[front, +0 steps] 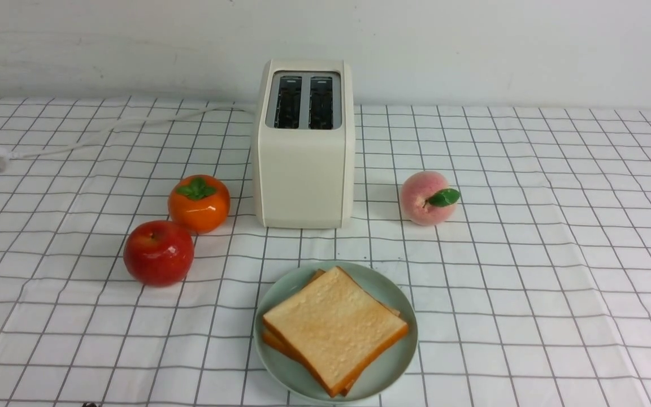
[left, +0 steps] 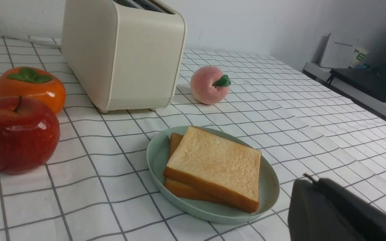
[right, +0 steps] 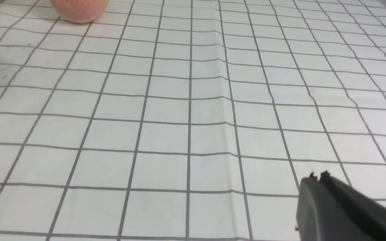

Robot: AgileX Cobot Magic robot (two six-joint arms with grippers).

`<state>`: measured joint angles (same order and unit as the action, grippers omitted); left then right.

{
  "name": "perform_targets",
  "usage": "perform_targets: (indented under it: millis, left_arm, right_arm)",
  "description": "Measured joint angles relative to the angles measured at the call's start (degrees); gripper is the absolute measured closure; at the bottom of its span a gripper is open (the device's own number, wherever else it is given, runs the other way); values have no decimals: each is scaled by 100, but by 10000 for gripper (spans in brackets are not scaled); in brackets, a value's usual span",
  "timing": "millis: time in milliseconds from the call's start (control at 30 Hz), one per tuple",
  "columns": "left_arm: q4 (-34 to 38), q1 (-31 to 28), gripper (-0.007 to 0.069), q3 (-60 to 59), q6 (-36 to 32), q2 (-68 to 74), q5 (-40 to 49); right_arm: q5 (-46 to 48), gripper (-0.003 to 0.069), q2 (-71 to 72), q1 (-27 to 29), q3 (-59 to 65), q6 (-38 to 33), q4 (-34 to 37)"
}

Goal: Take toasted bread from bread machine on white checkered table place on plate.

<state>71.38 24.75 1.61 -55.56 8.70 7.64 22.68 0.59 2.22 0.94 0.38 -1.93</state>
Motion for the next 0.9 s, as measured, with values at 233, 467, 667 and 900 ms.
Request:
perform_targets:
  millis: [233,467,667,900]
  left_arm:
    - [0,0,636,0,0,0,0]
    - [0,0,628,0,0,0,0]
    - [0,0,623,0,0,0,-7]
    - [-727,-6,637,0,593,0,-764]
  right_arm:
    - [0,669,0,0,0,0,0]
    - [0,662,0,0,0,0,0]
    - [0,658,0,0,0,0,-7]
    - [0,654,0,0,0,0,-9]
